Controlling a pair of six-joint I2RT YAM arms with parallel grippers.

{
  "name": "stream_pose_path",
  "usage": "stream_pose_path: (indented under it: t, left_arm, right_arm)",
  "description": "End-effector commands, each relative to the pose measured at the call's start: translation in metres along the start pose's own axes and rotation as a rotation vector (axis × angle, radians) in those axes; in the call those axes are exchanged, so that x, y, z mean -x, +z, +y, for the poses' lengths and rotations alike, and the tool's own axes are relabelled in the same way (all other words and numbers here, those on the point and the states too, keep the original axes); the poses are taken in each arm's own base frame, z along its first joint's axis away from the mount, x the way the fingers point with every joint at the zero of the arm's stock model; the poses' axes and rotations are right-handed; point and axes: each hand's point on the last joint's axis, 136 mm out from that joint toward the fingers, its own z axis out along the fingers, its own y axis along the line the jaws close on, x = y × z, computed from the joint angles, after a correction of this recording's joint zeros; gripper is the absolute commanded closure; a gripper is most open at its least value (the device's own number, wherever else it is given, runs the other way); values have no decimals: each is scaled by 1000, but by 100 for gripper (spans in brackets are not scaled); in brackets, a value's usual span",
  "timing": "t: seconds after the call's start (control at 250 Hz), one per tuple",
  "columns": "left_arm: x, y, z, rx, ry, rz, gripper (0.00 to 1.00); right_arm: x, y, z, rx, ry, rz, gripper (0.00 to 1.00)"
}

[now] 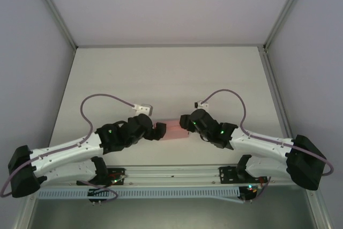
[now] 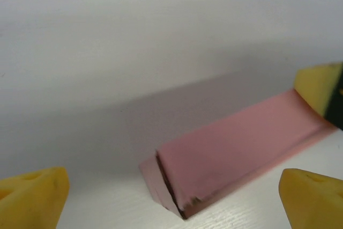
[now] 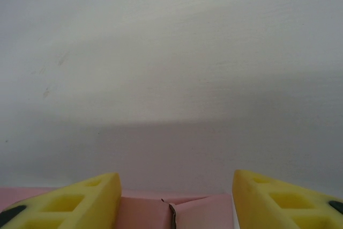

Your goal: Assemble paper box

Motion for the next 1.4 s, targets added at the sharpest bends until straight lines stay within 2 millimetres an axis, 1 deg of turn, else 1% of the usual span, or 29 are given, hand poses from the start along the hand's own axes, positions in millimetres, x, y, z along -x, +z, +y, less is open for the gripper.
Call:
stream_pose_path:
  t: [0.0,0.072,0.148,0.268,0.359,0.431,0.499,0.527,0.555,0.591,0.651,0.687,0.731,0.775,0.839,0.866,0.914,0.946,0.958,0.974,1.078,1.126,1.19,1.242,1.286,1.358,1.394]
  left_arm:
    - [-4,8,4,-69,-97,46,0]
    - [-3,12,8,-79,-109,42,0]
    - [-8,17,12,-85,-109,55,0]
    - [-26,26,14,-105,-113,98,1]
    - [-40,31,13,-148,-103,116,6]
    - [-54,37,21,-157,-119,112,16]
    - [-64,42,26,-175,-137,108,24]
    - [-68,43,27,-185,-148,110,29]
    - [-71,44,28,-197,-150,113,31]
    - [-73,44,27,-213,-152,111,33]
    - [-77,45,27,-228,-149,106,43]
    - [-79,46,28,-231,-147,104,44]
    - [-82,47,30,-229,-141,104,50]
    - [-85,48,32,-230,-137,108,55]
    - [-89,49,33,-234,-126,114,62]
    - [-91,50,32,-240,-124,116,63]
    - [-92,49,31,-257,-107,111,64]
    - [-87,48,26,-285,-84,92,65]
    - [-95,49,30,-278,-79,101,66]
    - [-96,49,32,-279,-77,97,67]
    - [-98,49,37,-281,-59,64,79]
    - [-99,50,38,-282,-56,62,85]
    - [-102,51,39,-283,-43,65,87]
    - [-104,51,39,-294,-22,60,95]
    - [-106,51,39,-295,-13,61,100]
    - [-107,52,40,-290,4,63,100]
    - [-107,53,41,-289,4,65,100]
  right_arm:
    - [-31,5,-37,-113,-44,91,43]
    - [-30,4,-38,-113,-48,85,43]
    - [-29,3,-40,-116,-51,79,43]
    - [-29,3,-41,-117,-50,71,43]
    - [-32,5,-42,-107,-56,71,44]
    - [-35,9,-42,-85,-69,66,46]
    - [-39,12,-44,-66,-66,56,53]
    - [-41,13,-43,-50,-75,54,55]
    - [-42,15,-44,-41,-69,49,56]
    - [-43,16,-44,-28,-71,41,58]
    - [-46,17,-46,-6,-83,29,62]
    - [-48,18,-48,1,-94,21,64]
    - [-51,18,-47,34,-126,14,66]
    - [-52,19,-48,52,-119,1,67]
    - [-54,19,-43,107,-130,-16,70]
    - [-55,19,-43,118,-129,-21,72]
    - [-57,20,-39,144,-156,-18,78]
    - [-60,21,-40,143,-177,-7,80]
    - [-61,21,-40,144,-177,-4,81]
    - [-61,22,-41,140,-183,-1,83]
    - [-69,25,-47,139,-215,3,88]
    - [-71,26,-49,150,-220,-7,89]
    - [-74,26,-52,158,-232,-13,90]
    - [-76,28,-54,158,-242,-12,94]
    - [-78,29,-53,165,-257,-7,97]
    - [-80,32,-53,162,-279,3,100]
    - [-82,33,-52,165,-295,12,100]
